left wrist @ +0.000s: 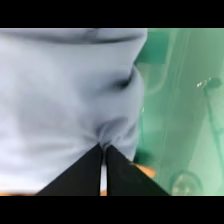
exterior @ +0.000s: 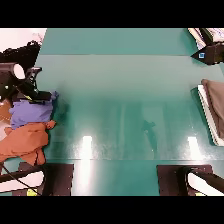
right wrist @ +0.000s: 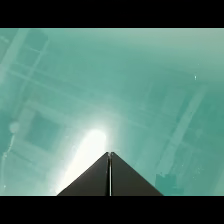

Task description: Fold the shirts.

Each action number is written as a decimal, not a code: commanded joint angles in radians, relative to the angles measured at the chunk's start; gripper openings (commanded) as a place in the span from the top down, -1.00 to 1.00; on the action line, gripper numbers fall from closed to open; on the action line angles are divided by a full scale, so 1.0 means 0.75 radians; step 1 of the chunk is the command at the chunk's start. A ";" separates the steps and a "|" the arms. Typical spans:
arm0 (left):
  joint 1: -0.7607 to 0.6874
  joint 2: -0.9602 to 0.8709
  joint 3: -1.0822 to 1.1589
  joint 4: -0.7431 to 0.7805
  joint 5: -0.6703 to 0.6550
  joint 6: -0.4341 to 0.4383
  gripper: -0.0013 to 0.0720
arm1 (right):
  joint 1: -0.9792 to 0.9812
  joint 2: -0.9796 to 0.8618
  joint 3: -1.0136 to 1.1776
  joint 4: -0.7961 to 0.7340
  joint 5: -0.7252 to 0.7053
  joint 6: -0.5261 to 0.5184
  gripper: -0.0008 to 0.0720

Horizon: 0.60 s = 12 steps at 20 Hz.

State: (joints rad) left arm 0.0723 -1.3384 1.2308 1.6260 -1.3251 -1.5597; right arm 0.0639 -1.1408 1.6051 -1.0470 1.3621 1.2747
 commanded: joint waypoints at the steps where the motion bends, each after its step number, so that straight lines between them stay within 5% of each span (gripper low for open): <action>1: -0.003 0.171 0.156 -0.097 -0.016 -0.004 0.90 | 0.001 0.005 0.002 0.002 -0.038 0.001 0.94; 8: -0.021 0.461 0.833 -0.571 -0.163 -0.006 0.91 | 0.001 0.092 0.002 0.009 -0.413 0.001 0.94; 12: -0.305 0.431 0.903 -0.557 -0.128 -0.068 0.91 | 0.001 0.136 0.002 0.007 -0.456 0.000 0.94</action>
State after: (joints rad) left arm -0.0406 -1.0145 1.8435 1.2556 -1.4281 -1.5814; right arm 0.0639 -1.0611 1.6058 -1.0405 1.0760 1.2747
